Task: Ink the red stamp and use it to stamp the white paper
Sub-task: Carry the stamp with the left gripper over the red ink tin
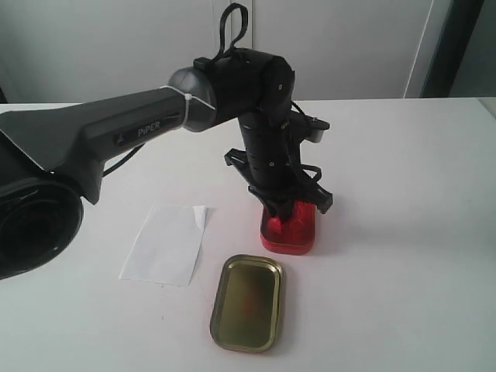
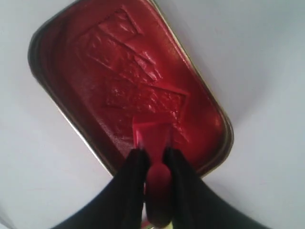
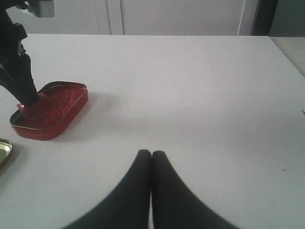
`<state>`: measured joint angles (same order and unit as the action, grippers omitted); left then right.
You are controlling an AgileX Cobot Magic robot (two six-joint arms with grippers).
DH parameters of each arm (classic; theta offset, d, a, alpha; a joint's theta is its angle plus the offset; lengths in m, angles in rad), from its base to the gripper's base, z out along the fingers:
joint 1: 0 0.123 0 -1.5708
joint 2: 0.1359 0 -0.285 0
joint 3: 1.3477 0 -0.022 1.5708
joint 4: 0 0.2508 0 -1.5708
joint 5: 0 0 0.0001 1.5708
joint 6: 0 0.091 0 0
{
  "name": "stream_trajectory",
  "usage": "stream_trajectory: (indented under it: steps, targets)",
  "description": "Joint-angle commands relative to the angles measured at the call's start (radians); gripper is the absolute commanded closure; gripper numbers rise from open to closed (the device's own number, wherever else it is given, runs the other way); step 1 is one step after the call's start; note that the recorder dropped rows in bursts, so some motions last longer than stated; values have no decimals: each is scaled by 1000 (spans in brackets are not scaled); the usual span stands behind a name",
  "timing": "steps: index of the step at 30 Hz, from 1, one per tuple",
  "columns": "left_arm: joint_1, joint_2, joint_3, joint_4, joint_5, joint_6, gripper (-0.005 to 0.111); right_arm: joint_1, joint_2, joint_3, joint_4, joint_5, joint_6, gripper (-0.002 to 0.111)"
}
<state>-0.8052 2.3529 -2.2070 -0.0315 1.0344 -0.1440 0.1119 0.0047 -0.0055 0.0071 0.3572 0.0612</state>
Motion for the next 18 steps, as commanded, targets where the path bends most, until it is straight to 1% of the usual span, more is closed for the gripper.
stream_trajectory:
  steps: [1, 3, 5, 18]
  targets:
    - [-32, -2, -6, 75, 11, -26, 107, -4, -5, 6, 1, -13, 2, 108]
    - [-45, -2, -15, 130, 9, -41, 107, -4, -5, 6, 1, -13, 2, 108]
    - [-55, -2, -18, 132, 9, -41, 107, -4, -5, 6, 1, -13, 2, 108]
    - [-56, 42, -18, 140, -3, -41, 107, -4, -5, 6, 1, -13, 2, 108]
